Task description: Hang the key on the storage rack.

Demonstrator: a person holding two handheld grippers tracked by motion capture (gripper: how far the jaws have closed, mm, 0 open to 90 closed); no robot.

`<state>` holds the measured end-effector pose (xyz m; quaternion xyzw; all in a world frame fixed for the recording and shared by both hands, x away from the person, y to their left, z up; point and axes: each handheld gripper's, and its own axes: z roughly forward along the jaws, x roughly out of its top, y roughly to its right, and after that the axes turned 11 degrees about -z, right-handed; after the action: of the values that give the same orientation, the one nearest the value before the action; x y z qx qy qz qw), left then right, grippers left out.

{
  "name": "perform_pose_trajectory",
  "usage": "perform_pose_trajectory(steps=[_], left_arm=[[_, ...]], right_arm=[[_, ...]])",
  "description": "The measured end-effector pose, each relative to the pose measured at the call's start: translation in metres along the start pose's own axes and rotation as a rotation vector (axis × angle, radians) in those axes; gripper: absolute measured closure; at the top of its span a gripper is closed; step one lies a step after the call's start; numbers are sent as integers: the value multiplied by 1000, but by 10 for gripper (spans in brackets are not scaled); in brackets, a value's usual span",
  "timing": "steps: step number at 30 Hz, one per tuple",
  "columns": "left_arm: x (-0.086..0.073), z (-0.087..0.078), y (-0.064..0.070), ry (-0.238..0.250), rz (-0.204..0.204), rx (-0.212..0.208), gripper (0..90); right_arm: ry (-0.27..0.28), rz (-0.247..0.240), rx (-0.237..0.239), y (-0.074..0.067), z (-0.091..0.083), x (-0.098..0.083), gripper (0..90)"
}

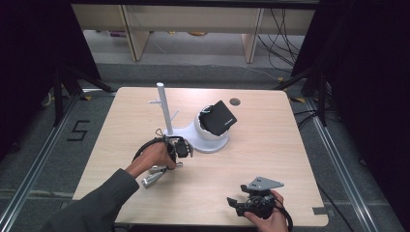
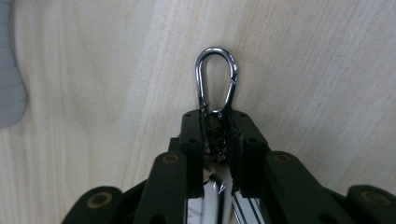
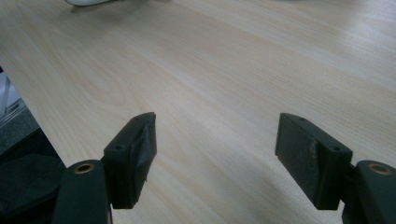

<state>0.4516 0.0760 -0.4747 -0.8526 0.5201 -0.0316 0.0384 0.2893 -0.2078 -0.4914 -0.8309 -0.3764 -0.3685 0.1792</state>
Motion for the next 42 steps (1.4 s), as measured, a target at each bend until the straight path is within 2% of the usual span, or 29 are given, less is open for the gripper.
perform_pose_trajectory(steps=[2, 8, 9, 10, 12, 13, 14, 18, 24, 26, 27, 28, 30, 33, 34, 35, 37, 38, 39, 40, 42], left_arm=[[-2, -3, -2, 21, 3, -9, 824], [-2, -4, -5, 17, -8, -19, 835], [-2, -3, -6, 16, -17, -22, 836], [-3, -3, -7, 18, -28, -26, 836], [-4, -3, -10, 28, -48, -44, 836], [-4, -3, -12, 25, -43, -46, 836], [-4, -3, -13, 25, -60, -61, 835], [-4, 1, -18, 27, -89, -56, 817], [-3, -2, -15, 30, -51, -27, 828], [-4, -4, -17, 53, -53, -38, 844], [-5, -4, -17, 45, -46, -34, 844], [-5, -4, -17, 47, -49, -33, 844], [-7, -5, -18, 55, -53, -46, 844], [-10, -10, -22, 64, -54, -40, 844], [-13, -14, -22, 71, -67, -47, 844], [-14, -17, -23, 73, -64, -51, 844], [-17, -24, -26, 111, -80, -52, 845], [-19, -29, -28, 114, -84, -56, 845], [-21, -34, -30, 111, -83, -55, 845], [-23, -39, -32, 122, -89, -41, 845], [-28, -48, -36, 122, -97, -45, 844]], right_arm=[[-2, 2, -2, 0, 0, 0, 303], [-3, 1, -4, 1, 0, 0, 302], [-17, 28, 5, -1, 0, 0, 302], [-18, 30, 5, -2, 0, 0, 303], [-7, 9, -3, 0, 0, 0, 303], [-7, -3, 1, 0, 1, 0, 302], [-11, 1, 1, 0, 1, 0, 303], [-11, 2, 0, 0, 1, -1, 302], [-11, 2, 1, 0, 2, -1, 303], [-14, -5, 2, 0, 2, -1, 303], [-15, 0, 0, 0, 2, -1, 303], [-13, 30, 12, -2, 2, -1, 303], [-15, 11, 5, -1, 2, -1, 303], [-12, 5, 0, 0, 2, -1, 303], [-10, 7, -1, 0, 2, -1, 303], [-11, 6, 0, 0, 2, -1, 303], [-14, 4, 1, 1, 2, -1, 303], [-20, 32, 5, -1, 1, -1, 303], [-11, 5, 1, 1, 2, -1, 303], [-13, 4, 2, 1, 1, -1, 303], [-15, 3, 2, 1, 2, -1, 303]])
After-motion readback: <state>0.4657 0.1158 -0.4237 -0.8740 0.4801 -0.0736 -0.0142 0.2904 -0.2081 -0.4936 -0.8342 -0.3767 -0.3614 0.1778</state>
